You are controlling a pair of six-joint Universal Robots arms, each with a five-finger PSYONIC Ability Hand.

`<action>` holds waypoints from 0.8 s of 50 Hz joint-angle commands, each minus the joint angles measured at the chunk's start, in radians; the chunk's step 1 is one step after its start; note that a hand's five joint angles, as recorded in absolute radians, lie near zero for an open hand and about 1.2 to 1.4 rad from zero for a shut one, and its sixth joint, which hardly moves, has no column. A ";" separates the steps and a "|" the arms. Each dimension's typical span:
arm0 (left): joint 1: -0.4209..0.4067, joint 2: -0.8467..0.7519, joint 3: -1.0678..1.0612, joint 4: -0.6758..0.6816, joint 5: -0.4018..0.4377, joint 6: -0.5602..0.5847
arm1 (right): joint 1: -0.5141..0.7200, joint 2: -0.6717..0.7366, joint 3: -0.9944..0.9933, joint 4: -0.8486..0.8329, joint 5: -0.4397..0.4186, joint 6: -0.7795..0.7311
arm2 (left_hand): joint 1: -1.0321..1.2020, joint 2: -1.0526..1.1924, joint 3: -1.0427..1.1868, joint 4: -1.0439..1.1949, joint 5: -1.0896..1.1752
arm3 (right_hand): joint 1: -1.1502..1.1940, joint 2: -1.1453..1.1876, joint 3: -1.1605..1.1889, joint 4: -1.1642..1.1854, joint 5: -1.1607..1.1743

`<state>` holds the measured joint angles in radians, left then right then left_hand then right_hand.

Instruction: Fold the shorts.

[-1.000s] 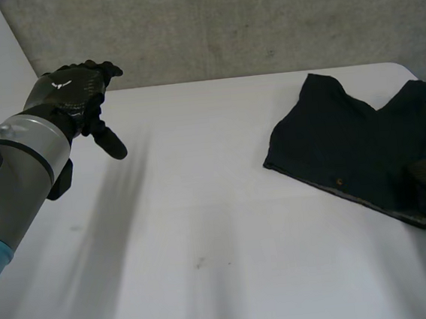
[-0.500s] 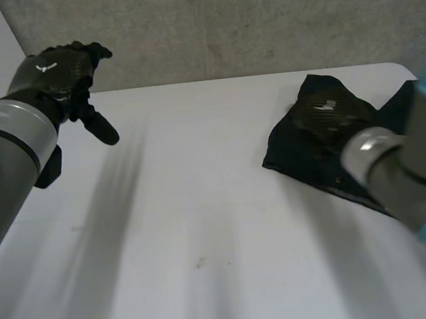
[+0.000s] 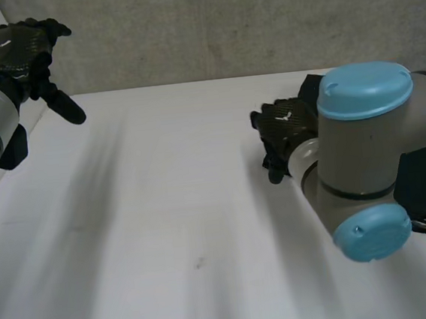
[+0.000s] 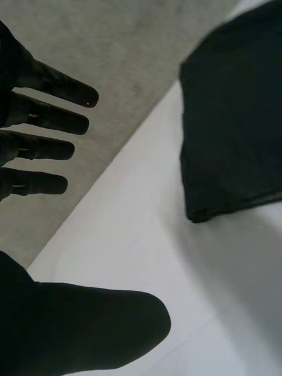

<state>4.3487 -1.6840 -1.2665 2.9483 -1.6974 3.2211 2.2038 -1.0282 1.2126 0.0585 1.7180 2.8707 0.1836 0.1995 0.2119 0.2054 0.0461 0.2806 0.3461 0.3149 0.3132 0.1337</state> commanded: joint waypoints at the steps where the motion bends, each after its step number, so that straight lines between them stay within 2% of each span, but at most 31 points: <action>1: -0.015 -0.034 -0.008 0.000 0.004 -0.001 | -0.101 0.063 -0.034 -0.022 -0.130 0.119 | -0.009 -0.025 -0.037 -0.031 -0.046 | 0.066 0.000 0.031 0.033 0.038; 18: -0.027 -0.085 -0.010 0.002 0.004 -0.001 | -0.156 0.396 -0.292 -0.049 -0.159 0.144 | -0.009 -0.025 -0.037 -0.031 -0.046 | 0.248 0.182 0.213 0.215 0.220; 40: -0.027 -0.114 -0.008 0.003 0.004 0.000 | -0.200 0.543 -0.462 -0.078 -0.164 0.121 | -0.009 -0.025 -0.037 -0.031 -0.046 | 0.450 0.385 0.416 0.417 0.422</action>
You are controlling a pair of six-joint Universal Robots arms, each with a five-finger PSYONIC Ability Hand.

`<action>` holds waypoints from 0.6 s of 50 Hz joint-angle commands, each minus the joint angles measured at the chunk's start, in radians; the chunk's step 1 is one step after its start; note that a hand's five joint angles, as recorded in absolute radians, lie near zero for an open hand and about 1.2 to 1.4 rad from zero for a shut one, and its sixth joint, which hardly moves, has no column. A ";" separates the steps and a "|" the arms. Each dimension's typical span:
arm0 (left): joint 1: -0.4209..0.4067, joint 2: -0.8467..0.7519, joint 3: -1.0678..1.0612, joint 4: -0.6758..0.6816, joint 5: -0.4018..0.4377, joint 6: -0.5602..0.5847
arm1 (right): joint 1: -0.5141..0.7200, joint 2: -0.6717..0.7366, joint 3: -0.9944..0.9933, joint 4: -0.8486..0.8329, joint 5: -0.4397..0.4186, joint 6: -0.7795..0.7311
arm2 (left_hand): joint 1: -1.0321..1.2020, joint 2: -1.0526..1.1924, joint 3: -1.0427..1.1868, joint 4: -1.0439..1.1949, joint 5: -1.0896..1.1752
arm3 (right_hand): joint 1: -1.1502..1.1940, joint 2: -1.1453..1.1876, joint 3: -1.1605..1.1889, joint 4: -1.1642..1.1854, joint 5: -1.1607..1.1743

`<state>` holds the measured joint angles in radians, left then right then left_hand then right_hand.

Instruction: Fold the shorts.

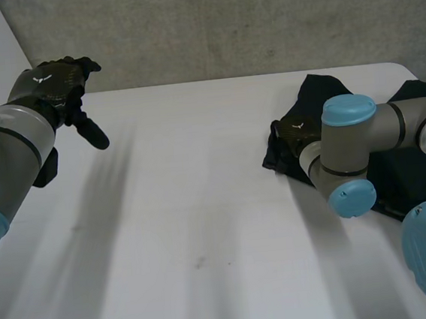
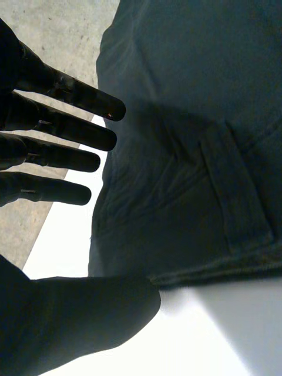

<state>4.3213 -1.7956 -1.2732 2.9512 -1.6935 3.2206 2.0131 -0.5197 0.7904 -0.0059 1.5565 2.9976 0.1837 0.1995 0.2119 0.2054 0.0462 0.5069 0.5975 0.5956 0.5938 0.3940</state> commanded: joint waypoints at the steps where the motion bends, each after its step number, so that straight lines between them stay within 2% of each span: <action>1: -0.002 -0.002 -0.002 0.000 0.000 -0.001 | -0.010 0.038 -0.045 -0.014 -0.003 -0.006 | -0.009 -0.025 -0.037 -0.031 -0.046 | 0.241 0.151 0.153 0.155 0.180; 10: -0.002 -0.004 -0.002 0.000 0.000 0.001 | -0.010 0.086 -0.106 -0.014 -0.027 -0.008 | -0.009 -0.025 -0.037 -0.031 -0.046 | 0.417 0.327 0.329 0.331 0.356; 13: 0.000 -0.005 -0.002 0.000 0.000 0.001 | -0.010 0.095 -0.118 -0.014 -0.046 -0.008 | -0.009 -0.025 -0.037 -0.031 -0.046 | 0.576 0.485 0.487 0.489 0.514; 15: 0.000 -0.005 0.000 -0.001 0.000 0.001 | -0.011 0.093 -0.122 -0.014 -0.064 -0.008 | -0.009 -0.025 -0.037 -0.031 -0.046 | 0.851 0.761 0.762 0.764 0.790; 16: 0.000 -0.005 0.000 0.000 0.000 0.001 | -0.010 0.093 -0.122 -0.014 -0.069 -0.008 | -0.009 -0.025 -0.037 -0.031 -0.046 | 0.889 0.798 0.800 0.802 0.827; 21: 0.000 -0.004 0.002 0.000 0.000 0.001 | 0.004 0.060 -0.120 -0.006 -0.090 -0.006 | -0.009 -0.025 -0.037 -0.031 -0.046 | 0.889 0.799 0.801 0.802 0.828; 30: 0.009 0.002 0.012 -0.001 0.000 -0.001 | 0.073 -0.181 -0.073 -0.005 -0.130 0.003 | -0.009 -0.025 -0.037 -0.031 -0.046 | 0.889 0.799 0.801 0.802 0.828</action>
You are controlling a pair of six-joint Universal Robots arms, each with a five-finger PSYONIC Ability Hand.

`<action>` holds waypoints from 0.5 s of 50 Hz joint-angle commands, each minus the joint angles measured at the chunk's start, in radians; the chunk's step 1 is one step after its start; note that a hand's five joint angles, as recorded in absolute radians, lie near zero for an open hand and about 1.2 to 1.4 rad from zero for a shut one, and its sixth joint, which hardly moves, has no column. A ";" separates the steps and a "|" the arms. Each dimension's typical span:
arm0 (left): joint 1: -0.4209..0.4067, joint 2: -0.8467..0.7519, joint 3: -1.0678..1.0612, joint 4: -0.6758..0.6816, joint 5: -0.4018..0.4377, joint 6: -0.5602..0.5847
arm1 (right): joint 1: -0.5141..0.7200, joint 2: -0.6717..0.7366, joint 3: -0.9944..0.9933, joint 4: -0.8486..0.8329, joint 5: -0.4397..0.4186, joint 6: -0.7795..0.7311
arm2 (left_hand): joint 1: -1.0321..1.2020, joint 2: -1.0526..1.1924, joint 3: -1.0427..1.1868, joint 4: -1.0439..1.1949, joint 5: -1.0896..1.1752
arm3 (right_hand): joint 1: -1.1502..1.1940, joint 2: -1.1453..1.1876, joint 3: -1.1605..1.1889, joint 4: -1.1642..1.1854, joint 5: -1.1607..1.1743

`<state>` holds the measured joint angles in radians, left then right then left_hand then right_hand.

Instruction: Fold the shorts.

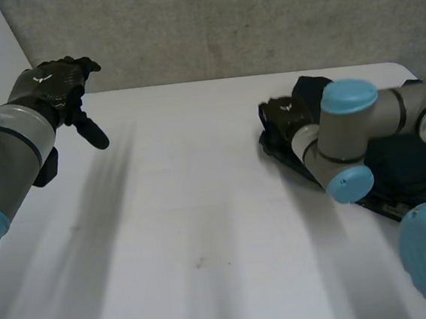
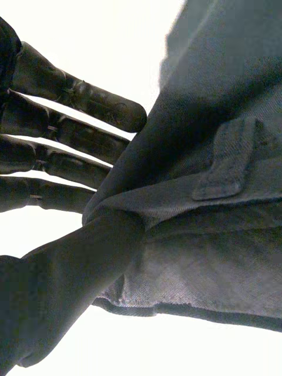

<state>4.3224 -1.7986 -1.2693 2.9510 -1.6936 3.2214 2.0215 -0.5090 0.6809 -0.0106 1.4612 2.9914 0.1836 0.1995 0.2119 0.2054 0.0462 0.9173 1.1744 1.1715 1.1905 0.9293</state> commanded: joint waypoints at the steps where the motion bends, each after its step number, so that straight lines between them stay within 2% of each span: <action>1: 0.010 0.008 0.010 -0.001 -0.001 0.000 | 0.075 -0.215 0.042 -0.002 -0.039 0.009 | -0.009 -0.025 -0.037 -0.031 -0.046 | 0.479 0.222 0.225 0.206 0.292; 7: 0.011 0.016 0.018 -0.001 -0.001 -0.002 | 0.164 -0.368 0.010 -0.009 -0.050 0.011 | -0.009 -0.025 -0.037 -0.031 -0.046 | 0.479 0.222 0.225 0.206 0.292; 12: 0.013 0.044 0.018 -0.001 -0.003 -0.005 | 0.227 -0.421 -0.085 -0.017 -0.039 0.012 | -0.009 -0.025 -0.037 -0.031 -0.046 | 0.479 0.222 0.225 0.206 0.292; 18: 0.025 0.074 0.021 -0.001 -0.005 -0.006 | 0.270 -0.462 -0.204 -0.046 0.031 0.011 | -0.009 -0.025 -0.037 -0.031 -0.046 | 0.479 0.222 0.225 0.206 0.292; 25: 0.040 0.114 0.019 -0.001 -0.003 -0.008 | 0.258 -0.488 -0.111 -0.040 0.087 0.008 | -0.009 -0.025 -0.037 -0.031 -0.046 | 0.479 0.222 0.225 0.206 0.292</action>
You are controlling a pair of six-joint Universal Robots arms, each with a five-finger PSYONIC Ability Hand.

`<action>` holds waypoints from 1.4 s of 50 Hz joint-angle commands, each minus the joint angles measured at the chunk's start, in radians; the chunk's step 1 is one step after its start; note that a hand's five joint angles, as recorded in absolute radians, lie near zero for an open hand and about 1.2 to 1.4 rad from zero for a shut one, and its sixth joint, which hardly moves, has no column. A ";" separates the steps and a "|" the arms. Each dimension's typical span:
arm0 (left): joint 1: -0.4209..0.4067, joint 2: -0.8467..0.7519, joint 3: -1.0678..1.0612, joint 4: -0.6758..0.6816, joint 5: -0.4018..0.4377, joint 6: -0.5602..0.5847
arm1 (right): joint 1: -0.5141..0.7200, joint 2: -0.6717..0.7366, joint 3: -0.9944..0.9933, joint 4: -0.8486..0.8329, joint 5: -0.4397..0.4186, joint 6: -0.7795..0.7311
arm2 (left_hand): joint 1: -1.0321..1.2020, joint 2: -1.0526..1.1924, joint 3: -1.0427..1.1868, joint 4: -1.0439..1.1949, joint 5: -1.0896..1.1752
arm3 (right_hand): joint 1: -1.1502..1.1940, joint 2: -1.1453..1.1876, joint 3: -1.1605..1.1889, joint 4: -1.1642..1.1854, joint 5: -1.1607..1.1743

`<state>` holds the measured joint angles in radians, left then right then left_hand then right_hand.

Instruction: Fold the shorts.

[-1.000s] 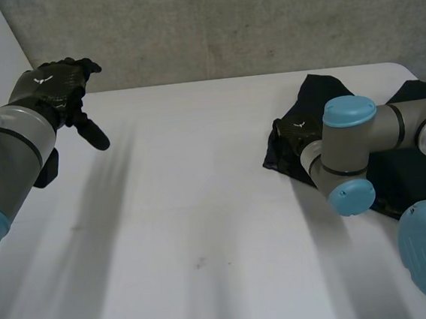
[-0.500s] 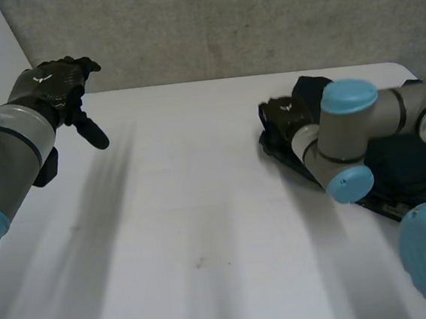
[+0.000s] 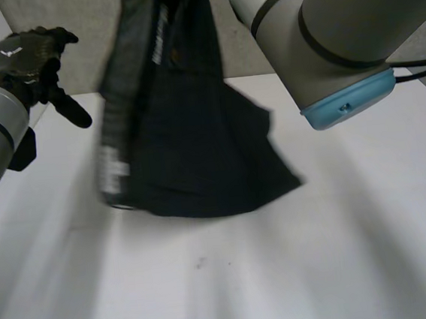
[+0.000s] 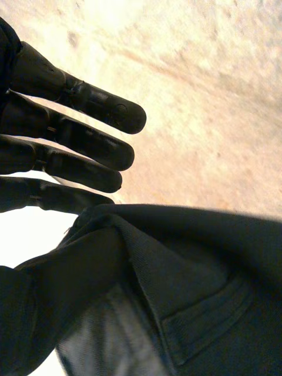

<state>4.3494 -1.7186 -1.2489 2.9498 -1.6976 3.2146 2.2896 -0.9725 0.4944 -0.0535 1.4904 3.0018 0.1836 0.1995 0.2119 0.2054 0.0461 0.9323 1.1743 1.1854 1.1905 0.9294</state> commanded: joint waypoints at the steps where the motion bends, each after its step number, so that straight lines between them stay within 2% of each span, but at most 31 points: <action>1: 0.013 0.040 -0.001 0.000 0.001 -0.001 | -0.019 -0.046 0.143 0.003 0.066 -0.004 | -0.009 -0.025 -0.037 -0.031 -0.046 | 0.464 0.222 0.211 0.206 0.292; 4: 0.012 0.047 -0.003 -0.002 0.001 0.001 | -0.065 -0.072 0.249 0.001 0.077 -0.014 | -0.009 -0.025 -0.037 -0.031 -0.046 | 0.464 0.222 0.211 0.206 0.292; 8: 0.010 0.048 -0.009 -0.002 0.003 0.001 | -0.247 -0.083 0.445 -0.003 0.079 -0.009 | -0.009 -0.025 -0.037 -0.031 -0.046 | 0.464 0.222 0.211 0.206 0.292; 12: 0.000 0.048 -0.017 -0.002 0.003 0.001 | -0.358 -0.048 0.516 -0.006 0.080 -0.003 | -0.009 -0.025 -0.037 -0.031 -0.046 | 0.464 0.222 0.211 0.206 0.292; 19: -0.002 0.045 -0.027 0.000 0.003 0.002 | -0.539 0.101 0.500 -0.008 0.088 -0.009 | -0.009 -0.025 -0.037 -0.031 -0.046 | 0.464 0.222 0.211 0.206 0.292; 23: -0.010 0.039 -0.033 -0.002 0.003 0.002 | -0.582 0.172 0.452 -0.005 0.080 -0.015 | -0.009 -0.025 -0.037 -0.031 -0.046 | 0.464 0.222 0.211 0.206 0.292; 24: -0.014 0.036 -0.035 -0.002 0.003 0.002 | -0.593 0.196 0.434 0.006 0.076 -0.015 | -0.009 -0.025 -0.037 -0.031 -0.046 | 0.099 -0.143 -0.154 -0.159 -0.073; 25: -0.017 0.034 -0.037 -0.002 0.001 0.001 | -0.593 0.202 0.431 0.007 0.077 -0.017 | -0.009 -0.025 -0.037 -0.031 -0.046 | -0.158 -0.400 -0.411 -0.416 -0.329; 26: -0.022 0.033 -0.044 -0.002 0.003 0.004 | -0.592 0.202 0.432 0.020 0.077 -0.023 | -0.009 -0.025 -0.037 -0.031 -0.046 | -0.710 -0.952 -0.963 -0.968 -0.881; 27: -0.024 0.033 -0.046 0.000 0.003 0.004 | -0.592 0.198 0.434 0.027 0.077 -0.026 | -0.009 -0.025 -0.037 -0.031 -0.046 | -0.758 -1.000 -1.011 -1.016 -0.929; 32: -0.027 0.025 -0.058 0.005 0.004 0.007 | -0.582 0.088 0.502 0.099 0.068 -0.046 | -0.008 -0.024 -0.037 -0.030 -0.045 | -0.758 -1.000 -1.011 -1.016 -0.929; 36: -0.050 -0.006 -0.072 0.008 0.013 0.007 | -0.527 -0.075 0.665 0.121 0.044 -0.061 | 0.009 -0.007 -0.019 -0.013 -0.028 | -0.758 -1.000 -1.011 -1.016 -0.929; 39: -0.092 -0.047 -0.080 0.009 0.035 0.010 | -0.461 -0.185 0.812 0.119 -0.010 -0.109 | 0.036 0.020 0.007 0.014 -0.001 | -0.758 -1.000 -1.011 -1.016 -0.929; 45: -0.155 -0.157 -0.099 0.011 0.102 0.014 | -0.417 -0.333 1.116 0.115 -0.104 -0.193 | 0.089 0.073 0.060 0.067 0.052 | -0.507 -0.749 -0.760 -0.766 -0.679; 51: -0.159 -0.263 -0.115 0.028 0.162 0.056 | -0.410 -0.353 1.292 0.072 -0.114 -0.149 | 0.141 0.125 0.113 0.120 0.104 | -0.372 -0.614 -0.625 -0.630 -0.543; 57: -0.152 -0.374 -0.119 0.069 0.205 0.122 | -0.414 -0.344 1.452 -0.087 -0.102 -0.126 | 0.141 0.126 0.113 0.120 0.104 | -0.342 -0.584 -0.595 -0.601 -0.514; 66: -0.143 -0.414 -0.116 0.113 0.211 0.126 | -0.417 -0.319 1.530 -0.250 -0.078 -0.130 | 0.141 0.126 0.113 0.120 0.104 | -0.298 -0.540 -0.551 -0.557 -0.470; 70: -0.143 -0.414 -0.118 0.115 0.211 0.126 | -0.423 -0.272 1.537 -0.281 -0.064 -0.159 | 0.150 0.134 0.122 0.128 0.113 | -0.111 -0.353 -0.364 -0.369 -0.282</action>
<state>4.2048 -2.1360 -1.3652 3.0602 -1.4842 3.3442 1.8726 -1.2953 2.0236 -0.2926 1.4102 2.8739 0.2658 0.2651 0.2602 0.2678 0.0920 0.4710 0.5538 0.5545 0.5522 0.3569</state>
